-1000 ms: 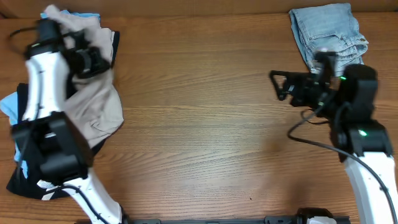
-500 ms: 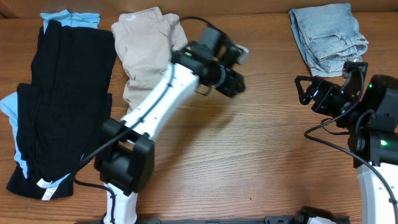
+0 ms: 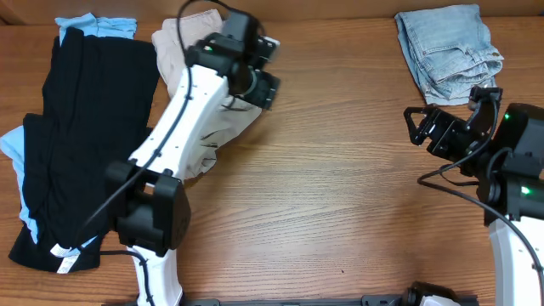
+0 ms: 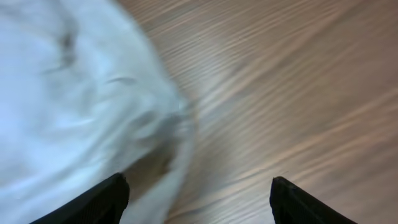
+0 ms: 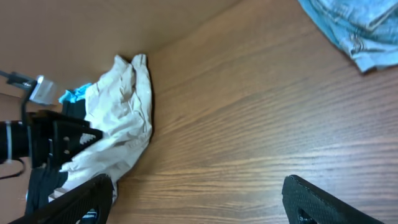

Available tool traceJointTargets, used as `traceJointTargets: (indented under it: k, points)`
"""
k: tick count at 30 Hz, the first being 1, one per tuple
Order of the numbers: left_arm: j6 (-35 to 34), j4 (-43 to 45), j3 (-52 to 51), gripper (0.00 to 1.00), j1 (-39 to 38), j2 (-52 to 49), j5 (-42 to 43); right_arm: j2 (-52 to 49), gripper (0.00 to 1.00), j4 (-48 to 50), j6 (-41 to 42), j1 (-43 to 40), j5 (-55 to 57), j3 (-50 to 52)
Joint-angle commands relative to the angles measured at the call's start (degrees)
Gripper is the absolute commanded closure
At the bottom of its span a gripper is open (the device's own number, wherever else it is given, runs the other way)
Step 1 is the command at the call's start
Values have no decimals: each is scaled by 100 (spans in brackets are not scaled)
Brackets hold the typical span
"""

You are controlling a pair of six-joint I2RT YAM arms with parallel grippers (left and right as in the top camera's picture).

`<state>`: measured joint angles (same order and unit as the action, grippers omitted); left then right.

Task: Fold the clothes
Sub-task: 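Drag the beige shorts rightward off the stack to table center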

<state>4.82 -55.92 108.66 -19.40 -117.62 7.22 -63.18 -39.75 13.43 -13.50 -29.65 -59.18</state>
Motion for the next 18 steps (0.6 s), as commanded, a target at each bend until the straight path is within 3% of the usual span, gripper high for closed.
traceJointTargets:
  k: [1,9,12,18]
  points:
    - [446,-195,-61,24,107,94,-772,-286,9,-7,-37,-7,2,-122]
    - [949,-579,-61,26,142,-354,-745,-586,9,-24,-39,-2,2,-122]
    - [984,-761,-61,34,98,-629,-791,-597,9,-26,-42,-2,4,-122]
    - [984,-868,-61,35,96,-964,-896,-597,9,-22,-42,-2,4,-122]
